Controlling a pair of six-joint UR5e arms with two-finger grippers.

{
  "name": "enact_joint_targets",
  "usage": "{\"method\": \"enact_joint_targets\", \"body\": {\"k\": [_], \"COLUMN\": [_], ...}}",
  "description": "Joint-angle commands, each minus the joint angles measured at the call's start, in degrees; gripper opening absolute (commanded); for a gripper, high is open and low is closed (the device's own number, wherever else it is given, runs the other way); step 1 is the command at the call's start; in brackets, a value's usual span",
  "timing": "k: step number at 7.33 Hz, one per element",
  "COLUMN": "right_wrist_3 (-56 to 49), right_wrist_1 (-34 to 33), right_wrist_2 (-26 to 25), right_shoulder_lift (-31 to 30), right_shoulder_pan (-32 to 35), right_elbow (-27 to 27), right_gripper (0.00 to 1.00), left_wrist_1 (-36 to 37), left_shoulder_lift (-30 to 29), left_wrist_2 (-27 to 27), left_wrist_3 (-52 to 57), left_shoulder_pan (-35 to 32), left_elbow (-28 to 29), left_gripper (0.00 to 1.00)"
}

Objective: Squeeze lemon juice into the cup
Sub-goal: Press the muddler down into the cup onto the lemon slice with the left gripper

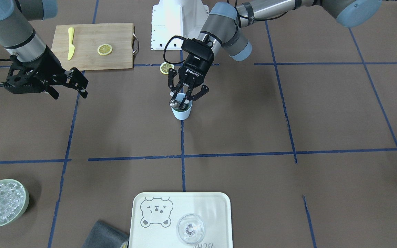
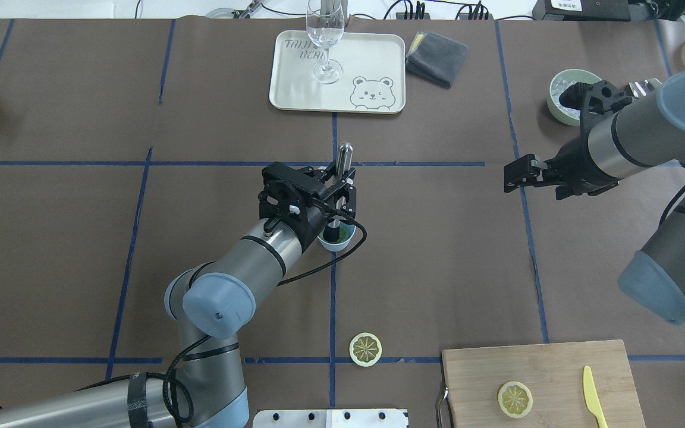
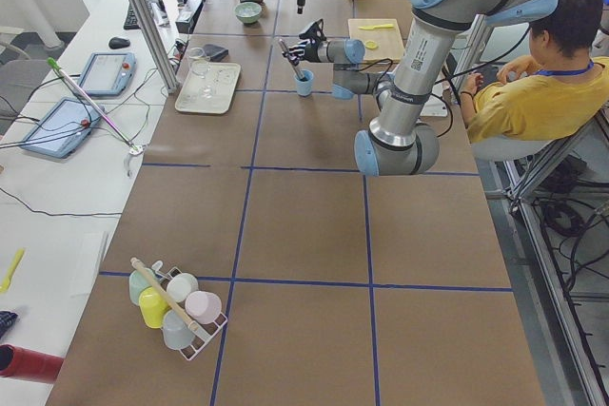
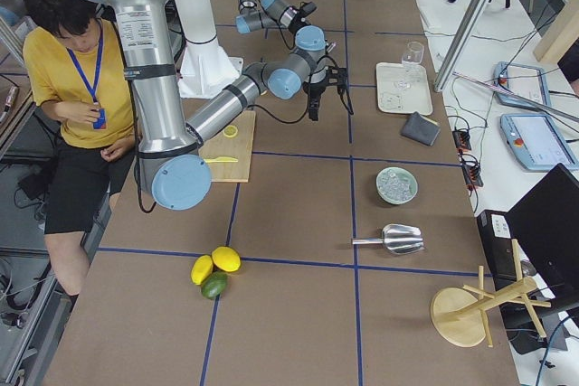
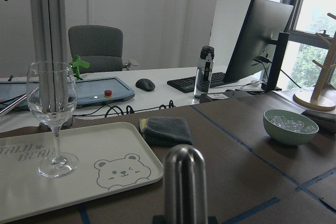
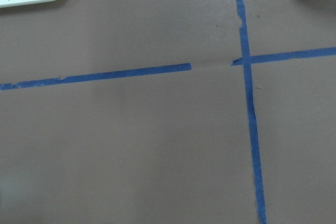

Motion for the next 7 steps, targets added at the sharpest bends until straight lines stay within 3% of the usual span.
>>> {"method": "enact_joint_targets", "body": {"k": [1, 5, 7], "right_wrist_3": [0.0, 0.0, 0.0], "right_wrist_1": [0.0, 0.0, 0.0], "right_wrist_2": [0.0, 0.44, 0.53], "right_shoulder_lift": [0.0, 0.09, 0.09], "right_shoulder_pan": [0.0, 0.36, 0.53], "right_elbow": [-0.01, -0.01, -0.01], "right_gripper": [1.0, 1.0, 1.0], "left_wrist_1": [-0.03, -0.29, -0.29], "left_shoulder_lift": [-0.03, 0.06, -0.2], "left_wrist_2": [-0.07, -0.07, -0.51], "left_wrist_3": [-0.09, -0.09, 3.22], "left_shoulder_pan": [0.17, 0.52, 0.52], "left_elbow": [0.7, 1.32, -1.38], "left_gripper": [0.0, 0.0, 0.0]}}
